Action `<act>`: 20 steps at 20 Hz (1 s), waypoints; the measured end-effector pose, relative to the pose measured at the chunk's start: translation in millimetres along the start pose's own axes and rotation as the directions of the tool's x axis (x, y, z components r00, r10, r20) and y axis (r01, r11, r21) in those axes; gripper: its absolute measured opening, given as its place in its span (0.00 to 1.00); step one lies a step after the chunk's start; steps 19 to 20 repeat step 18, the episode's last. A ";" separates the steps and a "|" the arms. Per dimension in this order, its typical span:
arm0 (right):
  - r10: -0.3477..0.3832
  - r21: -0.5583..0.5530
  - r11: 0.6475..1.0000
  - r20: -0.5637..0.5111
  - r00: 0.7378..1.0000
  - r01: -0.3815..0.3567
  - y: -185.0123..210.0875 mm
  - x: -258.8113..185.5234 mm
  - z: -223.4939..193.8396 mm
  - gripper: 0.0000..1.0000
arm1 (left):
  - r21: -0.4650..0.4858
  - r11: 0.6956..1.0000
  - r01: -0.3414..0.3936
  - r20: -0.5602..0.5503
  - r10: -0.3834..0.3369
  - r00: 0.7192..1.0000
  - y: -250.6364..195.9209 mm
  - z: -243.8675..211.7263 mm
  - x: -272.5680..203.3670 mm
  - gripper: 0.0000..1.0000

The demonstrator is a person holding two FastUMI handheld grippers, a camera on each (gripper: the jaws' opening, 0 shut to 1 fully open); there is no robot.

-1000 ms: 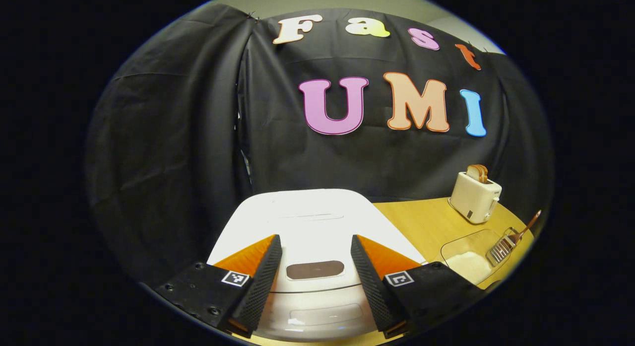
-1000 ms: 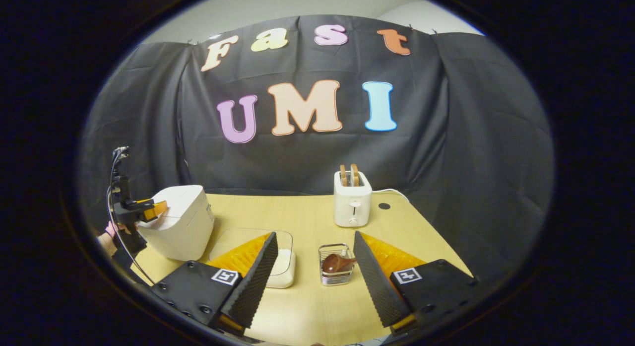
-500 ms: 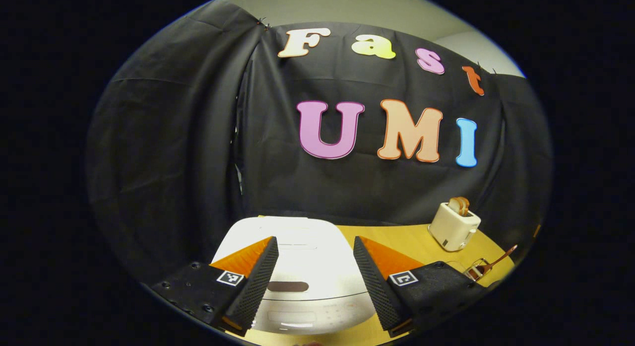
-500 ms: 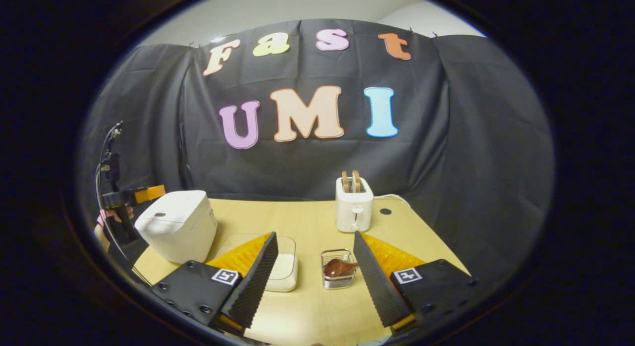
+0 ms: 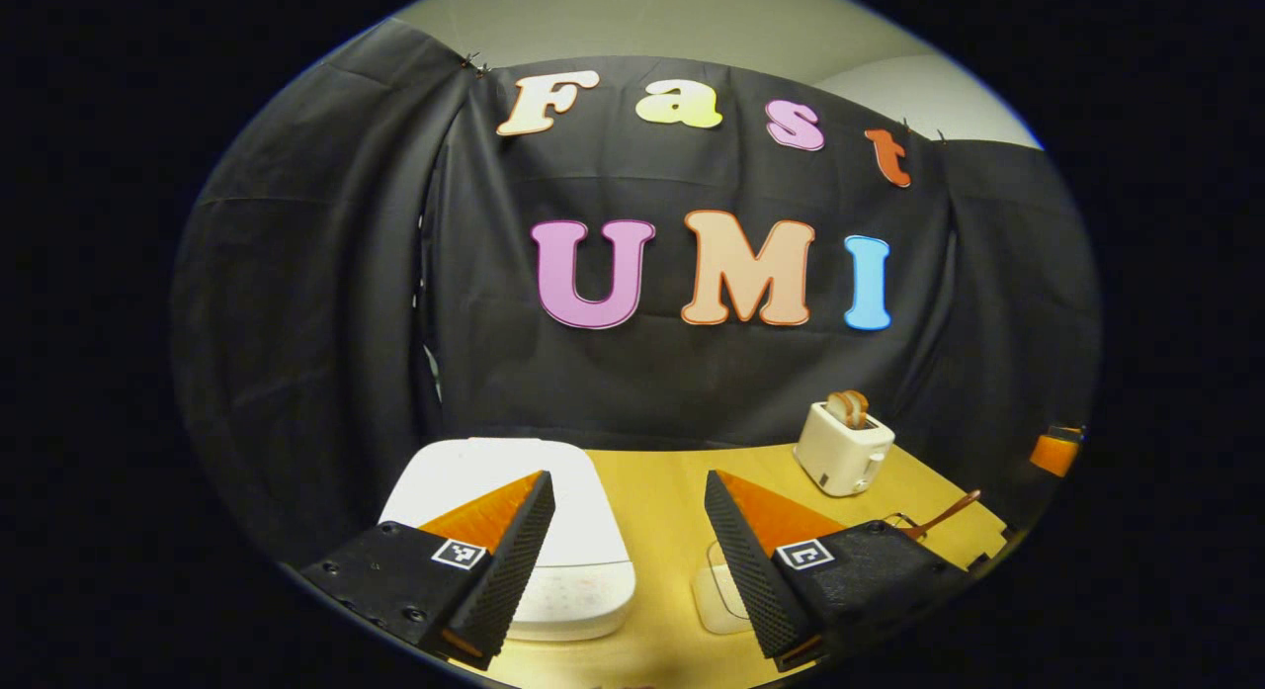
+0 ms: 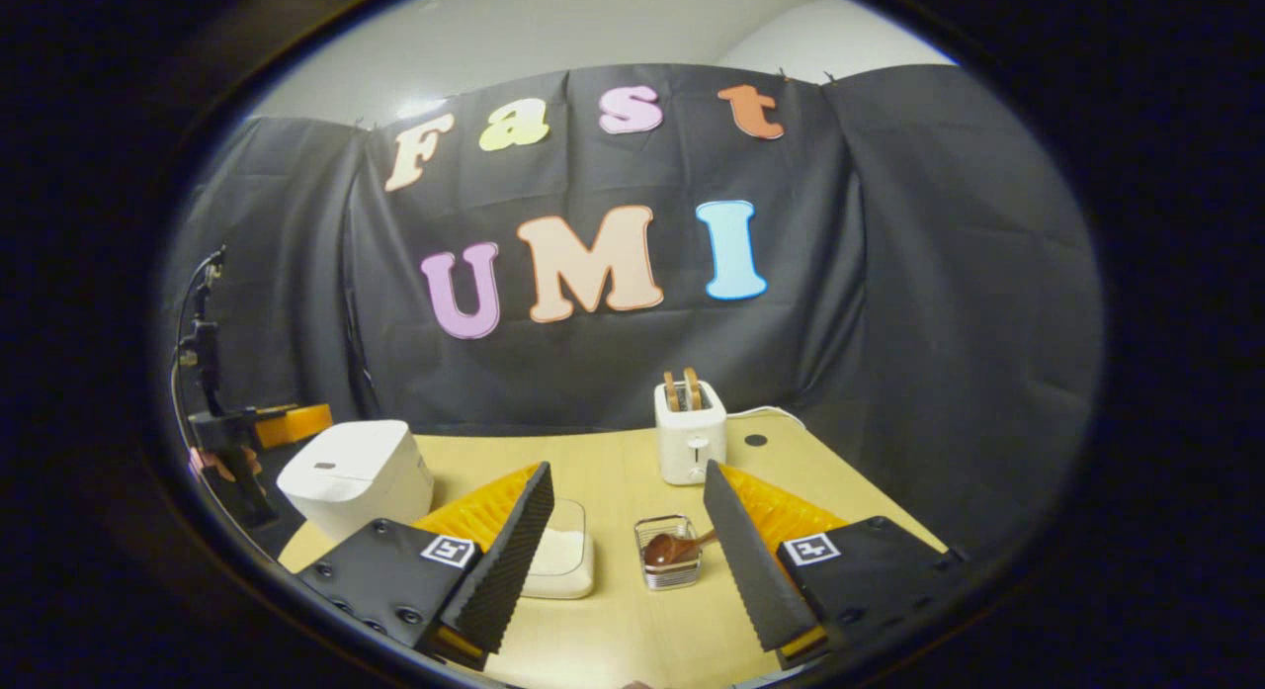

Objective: Close the left gripper, press the button to open the rice cooker; take a wooden spoon from the chopstick holder with the right hand, scoop a spoonful of rice and pour it into the rice cooker, then put the wooden spoon back into the chopstick holder.

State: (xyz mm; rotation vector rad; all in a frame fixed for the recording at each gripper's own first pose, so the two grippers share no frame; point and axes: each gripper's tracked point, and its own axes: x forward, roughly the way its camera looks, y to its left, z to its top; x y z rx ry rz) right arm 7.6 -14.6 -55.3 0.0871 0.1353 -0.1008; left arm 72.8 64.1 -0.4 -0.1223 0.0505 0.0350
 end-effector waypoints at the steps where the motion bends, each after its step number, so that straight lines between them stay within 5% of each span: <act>1: -0.003 0.009 1.000 0.000 1.000 0.003 -4.7 -2.5 -3.8 0.96 | -0.004 1.000 0.016 -0.009 -0.016 1.000 -7.2 -5.5 -2.7 0.91; 20: -0.110 -0.006 0.994 0.006 0.994 0.110 -20.3 -30.0 -10.8 0.97 | -0.032 0.998 0.062 -0.060 -0.064 0.996 0.1 -25.4 -20.6 0.91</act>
